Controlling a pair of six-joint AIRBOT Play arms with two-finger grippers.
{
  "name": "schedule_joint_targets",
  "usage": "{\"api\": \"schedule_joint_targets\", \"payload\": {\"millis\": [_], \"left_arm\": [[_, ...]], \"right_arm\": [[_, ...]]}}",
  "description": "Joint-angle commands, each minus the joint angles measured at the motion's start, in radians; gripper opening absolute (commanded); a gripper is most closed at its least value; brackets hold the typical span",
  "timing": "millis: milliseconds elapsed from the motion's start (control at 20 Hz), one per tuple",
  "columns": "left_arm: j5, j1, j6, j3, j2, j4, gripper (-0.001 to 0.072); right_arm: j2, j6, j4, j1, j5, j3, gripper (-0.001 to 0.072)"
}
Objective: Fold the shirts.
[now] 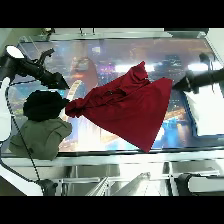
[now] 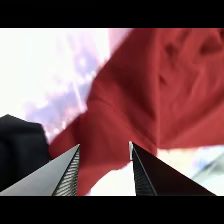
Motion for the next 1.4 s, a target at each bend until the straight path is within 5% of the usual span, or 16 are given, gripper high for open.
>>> {"api": "schedule_joint_targets", "payload": {"millis": [0, 50, 100, 150, 400, 800, 1350], "left_arm": [[-0.033, -0.050, 0.098, 0.011, 0.027, 0.027, 0.0334], [-0.012, -0.058, 0.103, 0.011, 0.032, 0.041, 0.0334], [-0.001, -0.060, 0.105, 0.012, 0.032, 0.040, 0.0334], [0.001, -0.060, 0.105, 0.012, 0.031, 0.042, 0.0334], [-0.012, -0.060, 0.104, 0.012, 0.031, 0.041, 0.0335], [-0.014, -0.060, 0.104, 0.012, 0.031, 0.040, 0.0335], [-0.038, -0.059, 0.105, 0.012, 0.029, 0.041, 0.0335]], "right_arm": [[0.381, -0.021, 0.017, 0.001, -0.221, -0.557, 0.0023], [0.453, -0.019, 0.035, 0.004, -0.258, -0.674, 0.0103], [0.510, -0.019, 0.054, 0.004, -0.278, -0.777, 0.0377], [0.545, -0.018, 0.076, 0.004, -0.282, -0.853, 0.0538], [0.593, -0.010, 0.130, 0.104, -0.332, -1.032, 0.0541], [0.579, 0.166, 0.130, 0.352, -0.521, -1.054, 0.0496], [0.477, 0.123, 0.134, 0.357, -0.546, -1.052, 0.0497]]}}
